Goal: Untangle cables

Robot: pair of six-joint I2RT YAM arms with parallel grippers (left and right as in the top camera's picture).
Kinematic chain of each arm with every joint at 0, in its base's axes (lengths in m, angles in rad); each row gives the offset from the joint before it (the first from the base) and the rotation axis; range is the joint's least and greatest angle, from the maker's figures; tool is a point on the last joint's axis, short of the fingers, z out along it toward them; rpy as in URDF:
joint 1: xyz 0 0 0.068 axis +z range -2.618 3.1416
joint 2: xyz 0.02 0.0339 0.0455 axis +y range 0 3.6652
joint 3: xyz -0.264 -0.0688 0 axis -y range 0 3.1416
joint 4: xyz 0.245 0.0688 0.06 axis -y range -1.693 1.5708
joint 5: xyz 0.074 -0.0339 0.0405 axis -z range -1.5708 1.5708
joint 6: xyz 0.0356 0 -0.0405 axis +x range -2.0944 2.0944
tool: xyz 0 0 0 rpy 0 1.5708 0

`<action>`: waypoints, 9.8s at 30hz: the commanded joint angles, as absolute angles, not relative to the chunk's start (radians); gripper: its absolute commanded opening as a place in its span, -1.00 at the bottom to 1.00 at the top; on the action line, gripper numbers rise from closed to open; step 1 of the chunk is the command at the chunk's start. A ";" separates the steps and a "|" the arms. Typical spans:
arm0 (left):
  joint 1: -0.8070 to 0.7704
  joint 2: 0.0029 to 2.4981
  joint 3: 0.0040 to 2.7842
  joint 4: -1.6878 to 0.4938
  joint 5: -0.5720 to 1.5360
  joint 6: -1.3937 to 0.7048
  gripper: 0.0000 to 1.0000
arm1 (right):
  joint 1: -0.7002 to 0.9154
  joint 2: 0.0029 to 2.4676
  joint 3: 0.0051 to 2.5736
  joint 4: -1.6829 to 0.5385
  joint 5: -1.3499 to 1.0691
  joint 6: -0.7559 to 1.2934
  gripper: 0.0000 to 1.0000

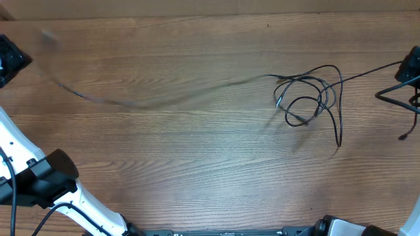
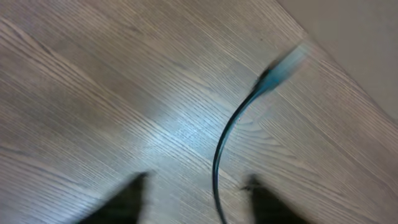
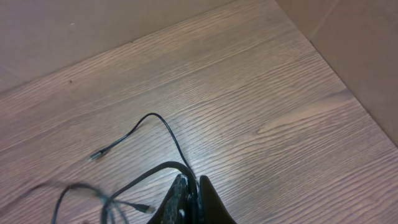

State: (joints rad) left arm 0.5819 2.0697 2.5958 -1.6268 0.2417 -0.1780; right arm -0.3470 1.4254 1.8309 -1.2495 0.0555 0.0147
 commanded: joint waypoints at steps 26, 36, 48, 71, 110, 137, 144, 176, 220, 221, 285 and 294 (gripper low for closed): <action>-0.207 2.203 2.572 -1.677 0.465 0.521 0.99 | -0.355 1.442 1.812 -1.236 -0.003 0.003 -0.93; -0.521 2.471 2.572 -1.495 0.321 0.631 0.99 | -0.355 1.456 1.812 -1.235 -0.003 0.002 -0.92; -0.599 2.541 2.572 -1.307 0.341 0.601 0.99 | -0.355 1.456 1.812 -1.237 -0.003 0.003 -0.92; -0.596 2.663 2.536 -1.232 0.210 0.419 0.99 | -0.355 1.465 1.812 -1.238 -0.029 -0.001 -0.93; -0.203 2.569 3.006 -1.690 -0.383 -0.175 -0.92 | -0.355 1.489 1.810 -1.237 -0.028 -0.001 -0.92; 0.521 2.362 3.006 -1.689 0.200 -0.157 -0.92 | -0.355 1.489 1.806 -1.252 -0.029 -0.001 -0.92; 0.490 2.362 3.006 -1.689 0.199 -0.152 -0.92 | -0.355 1.489 1.806 -1.251 -0.034 -0.001 -0.92; 0.416 2.362 3.006 -1.689 0.154 -0.149 0.79 | -0.355 1.490 1.805 -1.251 -0.056 -0.001 -0.92; 0.439 1.360 1.986 -1.629 -0.637 -0.741 0.99 | -0.355 1.564 1.797 -1.262 -0.105 -0.005 -0.54; 0.451 1.346 1.928 -1.600 -0.627 -0.741 0.99 | -0.355 1.564 1.797 -1.263 -0.108 -0.004 -0.54; 0.774 1.787 1.147 -0.733 0.043 -1.193 0.78 | -0.355 1.564 1.792 -1.270 -0.167 -0.004 -0.39; 0.774 1.801 1.147 -0.709 -0.046 -1.200 0.75 | -0.355 1.564 1.792 -1.288 -0.167 -0.004 -0.37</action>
State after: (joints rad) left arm 0.7666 1.7802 1.1507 -0.7078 0.0074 -1.1805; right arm -0.3473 1.5627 1.8042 -1.2812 -0.1608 -0.0002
